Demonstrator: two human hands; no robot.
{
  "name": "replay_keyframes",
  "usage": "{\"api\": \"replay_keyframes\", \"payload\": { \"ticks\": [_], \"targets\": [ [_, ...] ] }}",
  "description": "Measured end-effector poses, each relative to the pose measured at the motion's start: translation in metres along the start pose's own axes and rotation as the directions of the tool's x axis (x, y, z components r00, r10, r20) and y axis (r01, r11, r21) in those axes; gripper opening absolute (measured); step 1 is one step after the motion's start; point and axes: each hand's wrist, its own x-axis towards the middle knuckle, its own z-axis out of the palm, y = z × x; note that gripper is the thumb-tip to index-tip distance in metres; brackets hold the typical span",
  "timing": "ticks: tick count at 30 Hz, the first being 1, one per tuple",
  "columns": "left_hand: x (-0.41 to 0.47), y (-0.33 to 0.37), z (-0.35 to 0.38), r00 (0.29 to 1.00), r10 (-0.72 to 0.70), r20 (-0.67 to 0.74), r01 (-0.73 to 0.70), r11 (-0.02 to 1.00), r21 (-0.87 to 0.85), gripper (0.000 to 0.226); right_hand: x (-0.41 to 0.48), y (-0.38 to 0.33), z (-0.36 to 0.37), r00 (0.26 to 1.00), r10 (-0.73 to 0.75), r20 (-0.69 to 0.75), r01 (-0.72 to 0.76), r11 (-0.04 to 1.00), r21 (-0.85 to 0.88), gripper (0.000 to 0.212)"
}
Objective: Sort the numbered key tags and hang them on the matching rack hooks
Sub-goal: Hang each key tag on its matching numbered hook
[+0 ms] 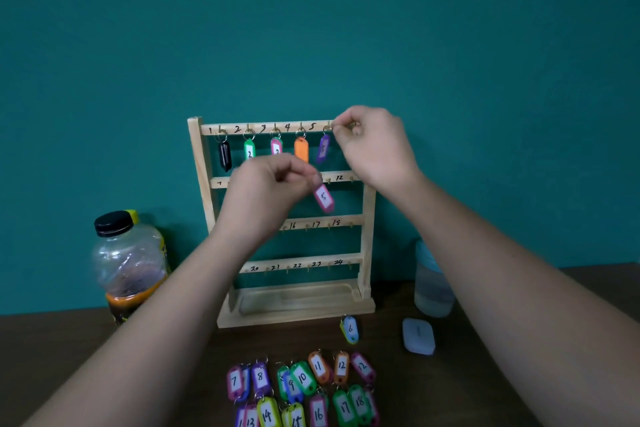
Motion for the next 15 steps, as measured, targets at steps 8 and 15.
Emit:
{"api": "replay_keyframes", "payload": {
  "ticks": [8,15],
  "targets": [
    [0.059,0.044,-0.006,0.985,0.163,-0.052,-0.142,0.947,0.288,0.008,-0.027,0.018,0.001,0.998,-0.029,-0.059,0.035,0.994,0.1,0.019],
    [0.085,0.051,0.005,0.975,0.218,-0.033,-0.172,0.846,0.504,0.013,-0.038,0.027,0.004,0.996,-0.052,-0.078,0.06,0.992,0.107,0.018]
  ]
}}
